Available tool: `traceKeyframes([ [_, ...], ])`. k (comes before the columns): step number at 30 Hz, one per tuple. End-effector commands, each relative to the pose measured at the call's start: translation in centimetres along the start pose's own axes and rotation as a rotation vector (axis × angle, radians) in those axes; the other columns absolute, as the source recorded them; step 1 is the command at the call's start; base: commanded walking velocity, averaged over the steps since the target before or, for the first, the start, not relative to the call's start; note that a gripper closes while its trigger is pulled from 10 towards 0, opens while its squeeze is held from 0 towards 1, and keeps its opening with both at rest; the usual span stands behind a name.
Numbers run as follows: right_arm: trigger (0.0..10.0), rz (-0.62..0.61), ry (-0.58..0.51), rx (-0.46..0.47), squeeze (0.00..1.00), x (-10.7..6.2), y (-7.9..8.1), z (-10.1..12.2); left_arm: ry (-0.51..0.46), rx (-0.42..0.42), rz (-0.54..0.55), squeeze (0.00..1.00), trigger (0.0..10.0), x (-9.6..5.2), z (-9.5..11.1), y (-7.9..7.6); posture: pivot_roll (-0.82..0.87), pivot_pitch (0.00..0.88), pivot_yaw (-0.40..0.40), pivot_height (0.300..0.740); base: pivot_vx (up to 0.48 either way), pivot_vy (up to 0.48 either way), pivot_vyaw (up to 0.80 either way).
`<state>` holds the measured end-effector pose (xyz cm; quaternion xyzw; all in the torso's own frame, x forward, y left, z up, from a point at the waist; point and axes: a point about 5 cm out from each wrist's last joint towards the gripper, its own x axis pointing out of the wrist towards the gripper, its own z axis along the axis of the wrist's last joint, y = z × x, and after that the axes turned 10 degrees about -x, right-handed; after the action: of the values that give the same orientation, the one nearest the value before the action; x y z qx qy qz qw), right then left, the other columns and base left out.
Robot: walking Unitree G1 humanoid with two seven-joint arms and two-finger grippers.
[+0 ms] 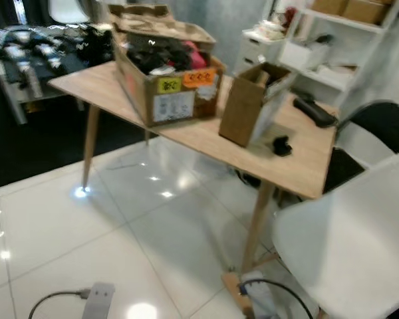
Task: Picking trash to rubbish bin
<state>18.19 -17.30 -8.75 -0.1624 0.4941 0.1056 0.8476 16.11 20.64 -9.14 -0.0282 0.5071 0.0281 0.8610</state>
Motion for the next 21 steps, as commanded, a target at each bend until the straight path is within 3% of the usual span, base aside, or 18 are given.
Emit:
traceKeyframes([
  [1,10.0,-0.017,-0.010,0.013,0.00,-0.03,-0.47,0.09,-0.013,0.007,-0.012,0.00,10.0,0.04,0.27,-0.23,0.01,0.000,-0.010,0.740,0.000,0.000,0.00],
  [12,10.0,-0.013,-0.036,0.026,0.00,-0.02,-0.46,0.42,-0.025,0.042,0.003,0.00,10.0,0.04,0.37,-0.19,0.00,0.002,-0.009,0.740,0.000,0.000,0.00],
  [21,10.0,0.000,-0.035,0.033,0.00,-0.03,-0.22,0.22,-0.017,0.038,0.000,0.00,10.0,0.01,0.16,-0.14,0.00,0.004,-0.008,0.740,0.282,0.000,0.00],
])
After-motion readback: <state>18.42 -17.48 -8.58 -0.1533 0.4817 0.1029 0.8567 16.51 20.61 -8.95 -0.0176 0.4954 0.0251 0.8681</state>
